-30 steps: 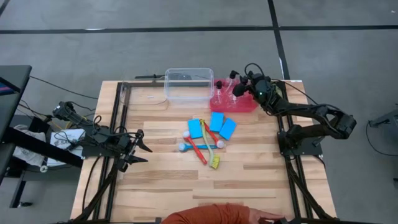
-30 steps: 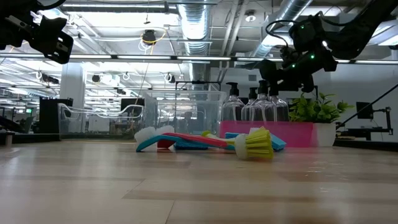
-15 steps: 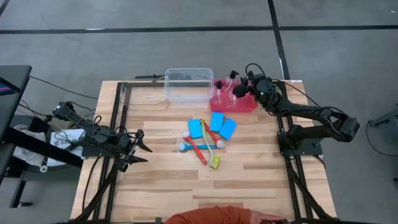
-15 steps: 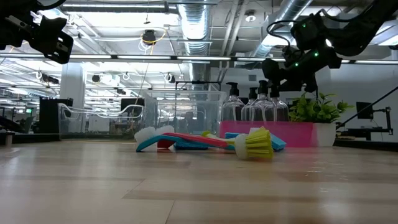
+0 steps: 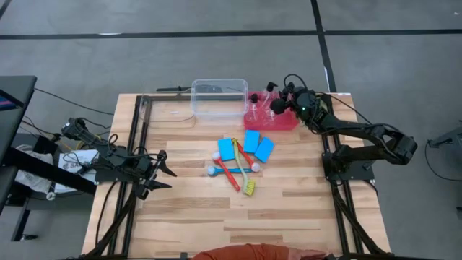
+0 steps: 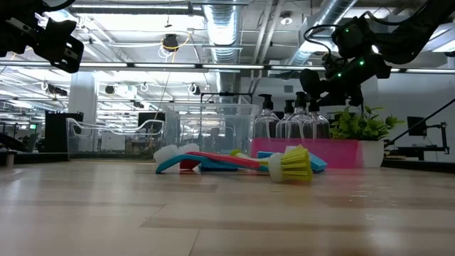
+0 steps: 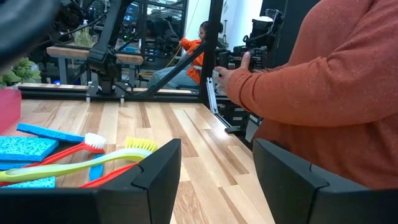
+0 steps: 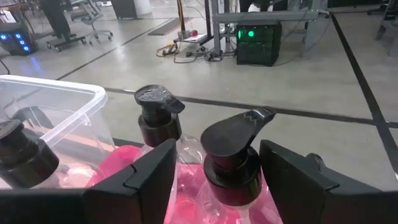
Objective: Pick & Place Kitchen Sink Supplies
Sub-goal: Put the transparent bottle into the red bin
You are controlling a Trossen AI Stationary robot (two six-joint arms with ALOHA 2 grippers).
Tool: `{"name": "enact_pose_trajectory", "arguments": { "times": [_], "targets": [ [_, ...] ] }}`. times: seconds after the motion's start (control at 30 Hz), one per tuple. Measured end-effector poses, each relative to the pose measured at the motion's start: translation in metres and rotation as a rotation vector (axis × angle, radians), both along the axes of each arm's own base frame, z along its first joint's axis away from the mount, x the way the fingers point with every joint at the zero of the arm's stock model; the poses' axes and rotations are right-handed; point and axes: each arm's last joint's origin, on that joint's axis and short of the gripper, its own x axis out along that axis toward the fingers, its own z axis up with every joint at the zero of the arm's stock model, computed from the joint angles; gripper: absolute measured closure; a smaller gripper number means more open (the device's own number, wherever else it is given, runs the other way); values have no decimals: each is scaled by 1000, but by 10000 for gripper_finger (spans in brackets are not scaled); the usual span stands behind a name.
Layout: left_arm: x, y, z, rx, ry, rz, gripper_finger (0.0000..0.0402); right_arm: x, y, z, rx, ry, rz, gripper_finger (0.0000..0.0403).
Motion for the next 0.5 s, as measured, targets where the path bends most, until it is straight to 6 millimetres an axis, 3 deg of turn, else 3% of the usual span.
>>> {"name": "enact_pose_trajectory", "arguments": {
  "times": [0.5],
  "targets": [
    [0, 0, 0, 0, 0, 0, 199, 0, 1, -1, -12, 58, 13, 180]
  ]
}}
